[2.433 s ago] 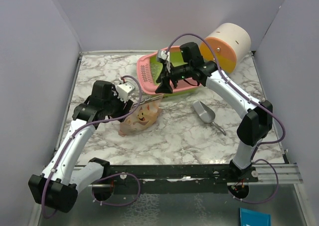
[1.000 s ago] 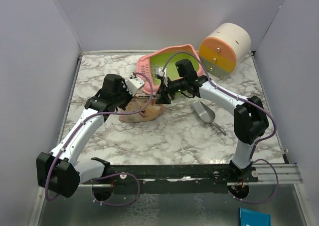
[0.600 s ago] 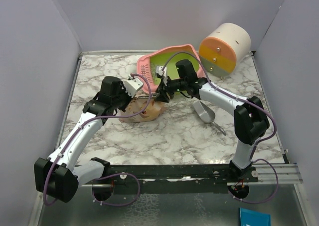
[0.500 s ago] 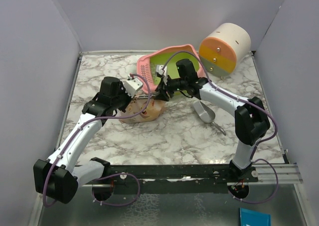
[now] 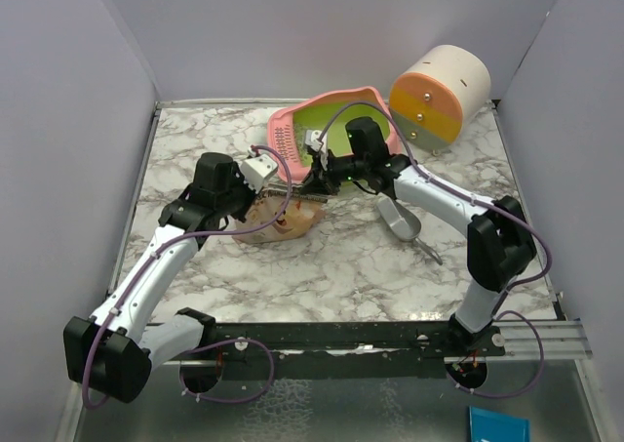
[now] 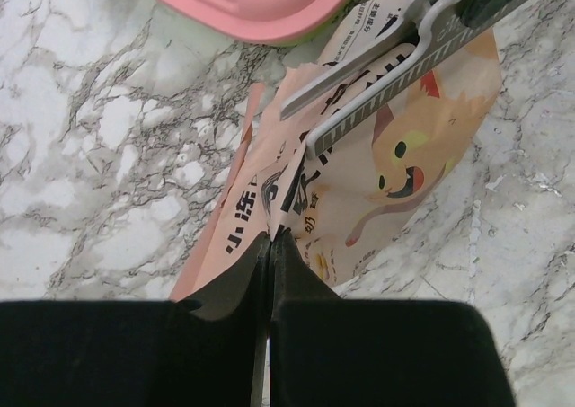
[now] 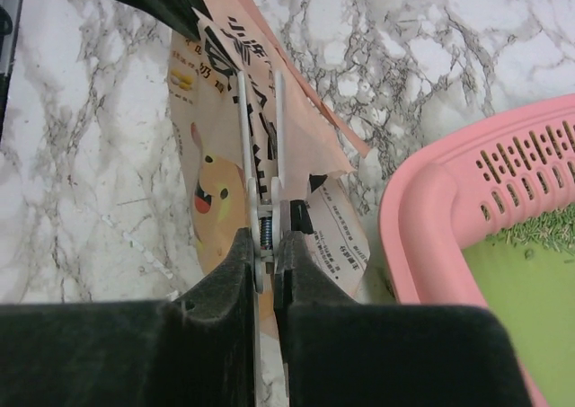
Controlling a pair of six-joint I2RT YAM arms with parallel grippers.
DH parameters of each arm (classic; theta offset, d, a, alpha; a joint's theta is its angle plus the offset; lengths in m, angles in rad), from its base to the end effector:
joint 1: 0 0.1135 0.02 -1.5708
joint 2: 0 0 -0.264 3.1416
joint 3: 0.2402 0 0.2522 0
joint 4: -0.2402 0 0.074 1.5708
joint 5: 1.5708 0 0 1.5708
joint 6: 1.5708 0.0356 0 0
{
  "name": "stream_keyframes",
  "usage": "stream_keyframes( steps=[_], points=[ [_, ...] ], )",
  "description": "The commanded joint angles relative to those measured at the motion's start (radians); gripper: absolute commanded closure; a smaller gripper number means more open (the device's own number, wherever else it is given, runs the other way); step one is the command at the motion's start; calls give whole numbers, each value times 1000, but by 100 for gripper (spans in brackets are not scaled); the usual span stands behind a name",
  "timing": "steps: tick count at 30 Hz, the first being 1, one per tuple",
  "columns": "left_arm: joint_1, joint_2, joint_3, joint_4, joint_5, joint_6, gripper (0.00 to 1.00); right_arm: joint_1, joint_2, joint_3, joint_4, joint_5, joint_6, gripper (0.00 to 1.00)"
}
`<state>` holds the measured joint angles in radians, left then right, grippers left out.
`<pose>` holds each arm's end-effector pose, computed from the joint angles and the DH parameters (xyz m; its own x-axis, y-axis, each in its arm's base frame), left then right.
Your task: Fill the litter box with clean litter
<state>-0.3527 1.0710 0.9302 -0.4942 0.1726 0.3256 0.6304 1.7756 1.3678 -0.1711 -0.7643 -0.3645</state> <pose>0.2158 -0.0860 0.3055 -0.3770 0.4746 -0.7954 0.6234 0.7651 0.1610 0.3133 0.2591 0.2754 -0.0944 -0.3875 -0.9170 -0.9923 0.1108 0.0553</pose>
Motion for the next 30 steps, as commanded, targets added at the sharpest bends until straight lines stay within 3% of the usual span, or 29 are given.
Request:
stream_keyframes(
  steps=[1, 2, 5, 10, 12, 16, 18, 20, 21, 23, 27, 30],
  points=[
    [-6, -59, 24, 143, 63, -43, 100, 9, -74, -33, 58, 32, 22, 99],
    [-6, -61, 25, 148, 60, -53, 100, 9, -83, -39, 61, 47, 27, 99],
    [-6, -80, 18, 172, 45, -100, 80, 9, -123, -66, 82, 106, 49, 99],
    [-6, -152, -14, 282, -12, -210, 60, 8, -250, -165, 167, 258, 130, 99],
    [-5, -189, -27, 334, -67, -294, 54, 5, -308, -197, 183, 384, 179, 99],
    [-5, -201, -3, 330, -185, -476, 30, -64, -407, -250, 157, 742, 354, 99],
    [-4, -163, 55, 256, -186, -523, 28, -193, -439, -269, 73, 809, 507, 99],
    [-3, -104, 116, 179, -181, -574, 26, -380, -481, -334, 41, 745, 643, 99],
    [-1, -71, 148, 146, -170, -594, 25, -496, -502, -377, 41, 716, 682, 99],
    [5, -5, 201, 86, -148, -618, 23, -604, -528, -437, 24, 729, 711, 99],
    [68, 133, 312, -50, -151, -663, 21, -702, -528, -511, 0, 725, 721, 99],
    [221, 187, 320, -85, -46, -715, 18, -725, -514, -581, 32, 711, 754, 99]
  ],
)
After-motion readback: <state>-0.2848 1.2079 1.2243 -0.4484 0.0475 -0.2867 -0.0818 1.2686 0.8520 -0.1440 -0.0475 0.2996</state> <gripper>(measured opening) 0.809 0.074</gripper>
